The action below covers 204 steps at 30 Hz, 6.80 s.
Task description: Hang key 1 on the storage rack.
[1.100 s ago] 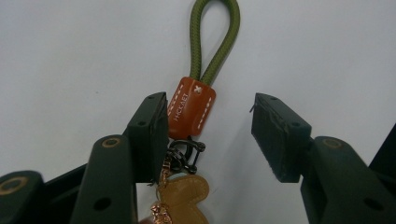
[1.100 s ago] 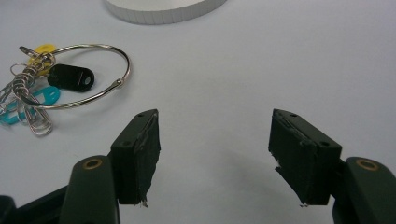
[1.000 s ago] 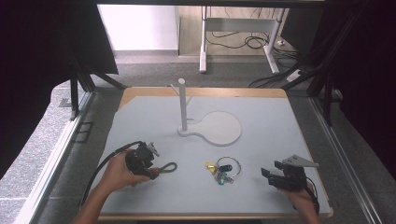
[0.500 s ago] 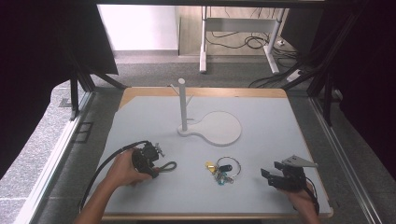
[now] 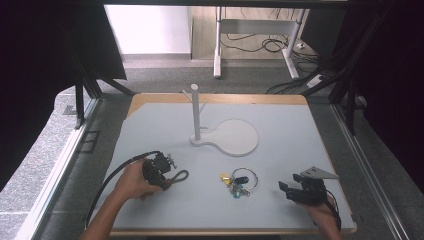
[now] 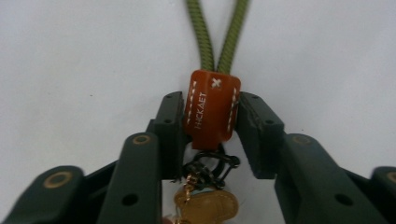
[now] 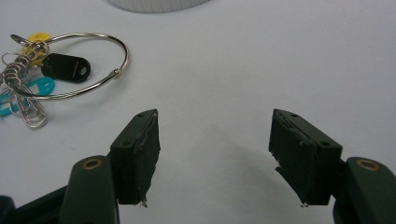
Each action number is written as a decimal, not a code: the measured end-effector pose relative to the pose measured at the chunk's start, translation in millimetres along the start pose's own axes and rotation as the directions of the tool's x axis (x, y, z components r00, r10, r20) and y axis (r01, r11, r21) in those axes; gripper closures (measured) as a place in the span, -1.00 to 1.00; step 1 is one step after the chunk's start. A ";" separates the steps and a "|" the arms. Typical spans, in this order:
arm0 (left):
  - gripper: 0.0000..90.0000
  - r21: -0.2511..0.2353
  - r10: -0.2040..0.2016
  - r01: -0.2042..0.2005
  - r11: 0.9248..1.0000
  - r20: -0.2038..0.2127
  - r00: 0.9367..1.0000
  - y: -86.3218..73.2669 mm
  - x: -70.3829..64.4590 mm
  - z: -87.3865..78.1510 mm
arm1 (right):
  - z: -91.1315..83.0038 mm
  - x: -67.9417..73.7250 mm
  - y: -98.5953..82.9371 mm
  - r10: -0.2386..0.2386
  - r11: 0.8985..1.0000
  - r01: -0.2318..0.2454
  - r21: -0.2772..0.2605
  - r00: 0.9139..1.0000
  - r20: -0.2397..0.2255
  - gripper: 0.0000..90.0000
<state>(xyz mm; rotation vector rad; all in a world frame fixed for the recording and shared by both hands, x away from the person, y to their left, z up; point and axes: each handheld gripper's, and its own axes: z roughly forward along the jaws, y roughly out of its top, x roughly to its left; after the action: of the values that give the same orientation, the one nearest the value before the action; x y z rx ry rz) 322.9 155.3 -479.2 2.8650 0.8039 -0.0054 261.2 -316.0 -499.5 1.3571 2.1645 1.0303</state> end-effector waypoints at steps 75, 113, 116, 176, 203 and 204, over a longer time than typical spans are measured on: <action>0.47 -0.287 -0.205 0.187 0.940 -0.033 0.978 29.5 67.0 -162.5 | 5.0 -7.0 -4.9 0.028 0.998 -0.029 0.047 0.999 0.032 -0.24; 0.47 -0.241 -0.188 0.170 0.955 -0.054 0.981 43.1 69.8 -164.7 | 12.5 1.0 -7.2 -0.024 0.997 0.020 0.071 0.998 0.054 -0.36; 0.47 -0.241 -0.191 0.173 0.955 -0.052 0.980 44.0 70.0 -164.3 | 12.5 1.0 -7.2 -0.023 0.997 0.019 0.071 0.998 0.053 -0.36; 0.47 -0.260 -0.195 0.180 0.949 -0.030 0.980 59.9 76.2 -170.7 | 15.5 4.9 -7.9 -0.024 0.998 0.020 0.060 0.997 0.073 -0.43; 0.48 -0.329 -0.224 0.233 0.915 0.066 0.972 86.4 120.9 -167.0 | 15.5 4.4 -8.6 -0.026 0.998 0.022 0.055 0.997 0.072 -0.43; 0.48 -0.327 -0.222 0.232 0.916 0.068 0.973 87.3 122.2 -166.1 | 15.5 4.3 -8.6 -0.026 0.998 0.022 0.054 0.997 0.072 -0.43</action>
<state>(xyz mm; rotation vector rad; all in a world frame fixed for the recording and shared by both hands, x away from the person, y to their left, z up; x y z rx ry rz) 465.6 171.5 -307.5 2.4374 1.0194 0.0548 264.0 -308.5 -515.9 1.3673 2.1640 0.9059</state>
